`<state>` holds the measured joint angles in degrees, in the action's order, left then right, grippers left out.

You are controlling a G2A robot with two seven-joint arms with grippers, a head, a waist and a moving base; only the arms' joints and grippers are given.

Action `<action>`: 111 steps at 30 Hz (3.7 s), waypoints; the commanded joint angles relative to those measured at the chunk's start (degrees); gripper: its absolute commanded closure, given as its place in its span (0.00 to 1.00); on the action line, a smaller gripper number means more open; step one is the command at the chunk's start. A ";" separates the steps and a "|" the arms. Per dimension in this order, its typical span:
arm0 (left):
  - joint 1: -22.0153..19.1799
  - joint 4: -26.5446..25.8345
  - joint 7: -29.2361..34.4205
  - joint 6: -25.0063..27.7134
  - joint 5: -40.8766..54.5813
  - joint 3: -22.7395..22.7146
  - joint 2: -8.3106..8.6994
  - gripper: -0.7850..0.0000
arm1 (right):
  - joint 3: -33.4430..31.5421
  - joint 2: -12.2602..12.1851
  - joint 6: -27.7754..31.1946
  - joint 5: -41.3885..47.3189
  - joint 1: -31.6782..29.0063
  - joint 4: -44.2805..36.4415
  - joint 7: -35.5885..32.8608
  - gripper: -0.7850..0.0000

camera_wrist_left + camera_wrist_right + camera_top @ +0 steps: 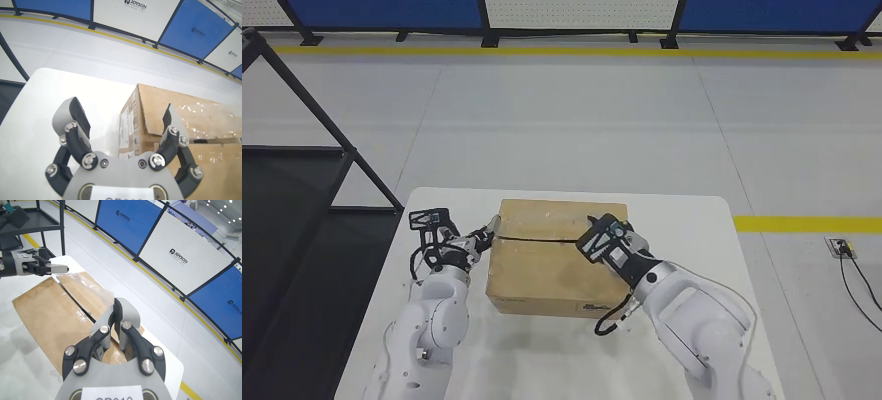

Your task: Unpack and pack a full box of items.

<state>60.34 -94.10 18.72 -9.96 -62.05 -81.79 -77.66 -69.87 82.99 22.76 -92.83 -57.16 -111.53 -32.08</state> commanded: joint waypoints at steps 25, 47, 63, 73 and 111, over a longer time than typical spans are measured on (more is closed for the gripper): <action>1.26 -3.69 1.90 1.41 2.69 -1.54 0.42 0.00 | 0.90 -1.20 2.78 -2.12 -1.82 0.15 -1.00 1.00; -1.49 1.32 6.37 3.67 -1.98 3.45 0.40 0.00 | 0.17 -2.23 6.21 -1.73 -1.45 1.79 -1.14 1.00; -2.11 2.51 7.36 4.20 -2.68 4.05 0.44 0.00 | 0.22 -2.63 6.01 -0.51 0.67 5.58 -2.93 1.00; -2.18 2.60 7.65 4.50 -2.74 4.00 0.51 0.00 | -0.36 -3.02 4.04 -1.80 -0.03 4.14 0.16 1.00; -1.89 2.42 7.79 4.79 -2.73 3.94 0.68 0.00 | 0.69 -3.97 5.51 -0.39 2.33 7.64 -10.13 0.67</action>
<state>58.44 -91.66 26.52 -5.16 -64.79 -77.85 -76.98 -69.13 79.04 28.42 -93.20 -54.79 -103.84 -42.04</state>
